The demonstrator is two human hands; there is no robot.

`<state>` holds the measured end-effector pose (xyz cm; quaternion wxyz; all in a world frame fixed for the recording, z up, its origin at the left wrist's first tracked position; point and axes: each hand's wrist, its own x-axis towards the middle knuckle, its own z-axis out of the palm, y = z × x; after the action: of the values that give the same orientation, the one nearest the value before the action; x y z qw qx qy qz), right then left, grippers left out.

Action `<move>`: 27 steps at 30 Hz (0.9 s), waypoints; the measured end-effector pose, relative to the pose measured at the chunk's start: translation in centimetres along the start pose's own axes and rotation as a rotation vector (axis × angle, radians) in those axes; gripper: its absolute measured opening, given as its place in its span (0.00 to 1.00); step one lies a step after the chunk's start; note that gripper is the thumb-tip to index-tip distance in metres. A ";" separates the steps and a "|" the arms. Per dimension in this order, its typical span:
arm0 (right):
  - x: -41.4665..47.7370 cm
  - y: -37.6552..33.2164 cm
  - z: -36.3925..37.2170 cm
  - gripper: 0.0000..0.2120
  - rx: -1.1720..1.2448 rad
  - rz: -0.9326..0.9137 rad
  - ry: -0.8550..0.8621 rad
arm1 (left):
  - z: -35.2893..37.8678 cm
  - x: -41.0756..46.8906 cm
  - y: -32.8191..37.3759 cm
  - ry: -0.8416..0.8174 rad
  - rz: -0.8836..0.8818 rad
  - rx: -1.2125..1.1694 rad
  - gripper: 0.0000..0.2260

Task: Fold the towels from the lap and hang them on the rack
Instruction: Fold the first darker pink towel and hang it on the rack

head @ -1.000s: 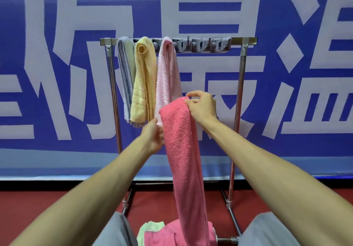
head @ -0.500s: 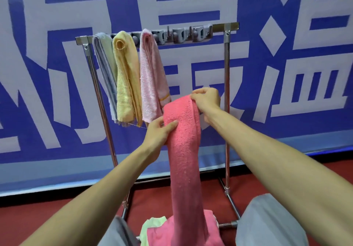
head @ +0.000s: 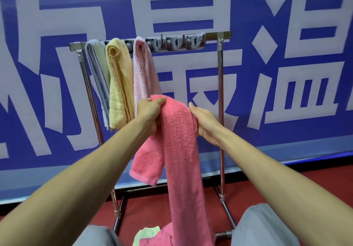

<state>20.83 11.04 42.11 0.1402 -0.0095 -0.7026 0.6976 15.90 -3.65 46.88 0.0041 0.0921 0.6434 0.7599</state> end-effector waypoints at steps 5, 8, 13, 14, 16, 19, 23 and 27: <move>-0.4 -0.7 0.8 0.19 -0.154 -0.224 0.110 | -1.2 0.7 1.0 0.103 -0.045 -0.077 0.11; 0.2 -2.1 1.6 0.15 -0.182 -0.344 0.218 | -1.8 0.4 1.1 0.031 -0.147 -0.220 0.06; 1.6 -4.0 2.6 0.09 -0.153 -0.390 0.284 | -2.6 -0.1 -1.1 -0.201 -0.142 -0.238 0.15; 1.9 -4.3 2.7 0.07 -0.149 -0.395 0.301 | -2.6 -0.2 -1.8 -0.251 -0.128 -0.218 0.16; 2.4 -4.7 2.7 0.06 -0.137 -0.391 0.321 | -2.5 -0.8 -2.9 -0.321 -0.105 -0.145 0.17; 2.8 -5.1 2.3 0.06 -0.172 -0.373 0.340 | -2.0 -1.5 -3.9 -0.338 -0.056 -0.111 0.18; 2.6 -5.2 1.2 0.07 -0.132 -0.358 0.365 | -1.0 -2.3 -3.5 -0.275 0.102 -0.066 0.11; 2.1 -5.4 -0.2 0.07 -0.105 -0.314 0.380 | -0.4 -2.2 -2.0 -0.294 0.159 -0.080 0.10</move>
<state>19.82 11.55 47.85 0.3758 -0.0385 -0.6916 0.6156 17.75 -3.95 44.56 0.0417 0.2523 0.5960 0.7612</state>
